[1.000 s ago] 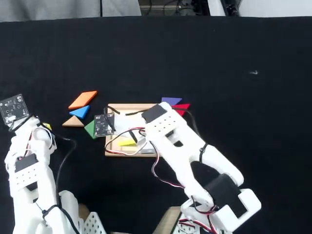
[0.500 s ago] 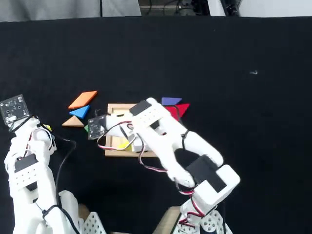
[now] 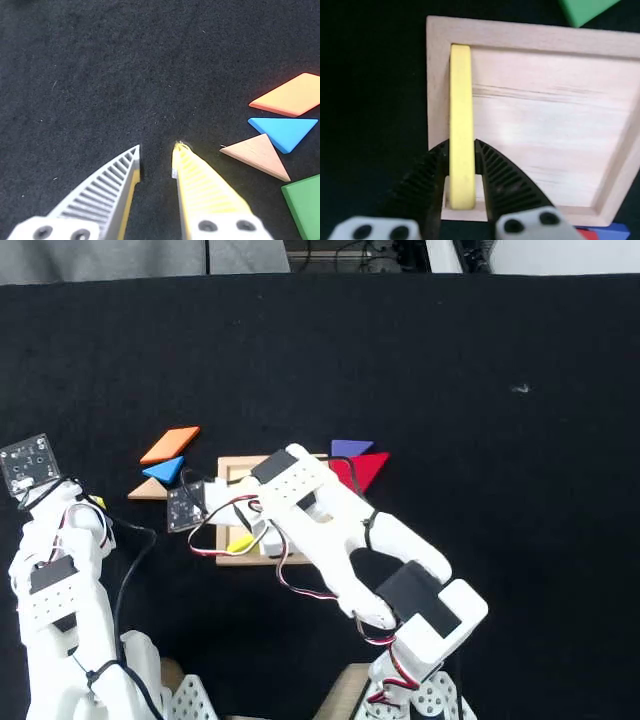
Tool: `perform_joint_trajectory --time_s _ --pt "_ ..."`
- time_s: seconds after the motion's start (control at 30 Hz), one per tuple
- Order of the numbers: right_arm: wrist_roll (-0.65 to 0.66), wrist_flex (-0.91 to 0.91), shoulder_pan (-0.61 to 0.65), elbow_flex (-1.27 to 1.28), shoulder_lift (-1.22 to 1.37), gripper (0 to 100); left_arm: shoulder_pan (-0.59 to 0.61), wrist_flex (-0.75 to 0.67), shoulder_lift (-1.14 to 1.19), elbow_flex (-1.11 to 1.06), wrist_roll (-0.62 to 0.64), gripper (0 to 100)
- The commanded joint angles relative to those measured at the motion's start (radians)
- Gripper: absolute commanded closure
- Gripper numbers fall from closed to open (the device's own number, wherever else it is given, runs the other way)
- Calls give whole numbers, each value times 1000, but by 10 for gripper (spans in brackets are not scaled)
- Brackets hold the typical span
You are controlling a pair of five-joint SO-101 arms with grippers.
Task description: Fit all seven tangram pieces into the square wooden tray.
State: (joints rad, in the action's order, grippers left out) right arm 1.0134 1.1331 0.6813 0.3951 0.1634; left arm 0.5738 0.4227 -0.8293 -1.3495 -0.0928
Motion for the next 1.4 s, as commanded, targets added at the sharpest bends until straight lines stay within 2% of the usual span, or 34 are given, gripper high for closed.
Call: perform_joint_trajectory --time_s 0.0,0.1,0.2,0.4,0.63,0.87,1.37 --pt "-52 15 20 -39 -10 985 10 5 -23 7 -8 884" --pt "-123 11 21 -39 -10 982 7 5 -23 7 -9 884" --pt "-137 9 21 -36 -10 982 7 5 -23 7 -11 884" --pt "-138 17 23 -33 -10 841 7 5 -23 7 -11 884" --pt "-135 57 48 -65 -18 861 5 5 -23 7 -11 884" --pt "-133 173 -11 -209 -18 861 5 5 -23 7 -11 884" --pt "-130 173 -51 -277 -18 861 5 5 -23 7 -11 884"
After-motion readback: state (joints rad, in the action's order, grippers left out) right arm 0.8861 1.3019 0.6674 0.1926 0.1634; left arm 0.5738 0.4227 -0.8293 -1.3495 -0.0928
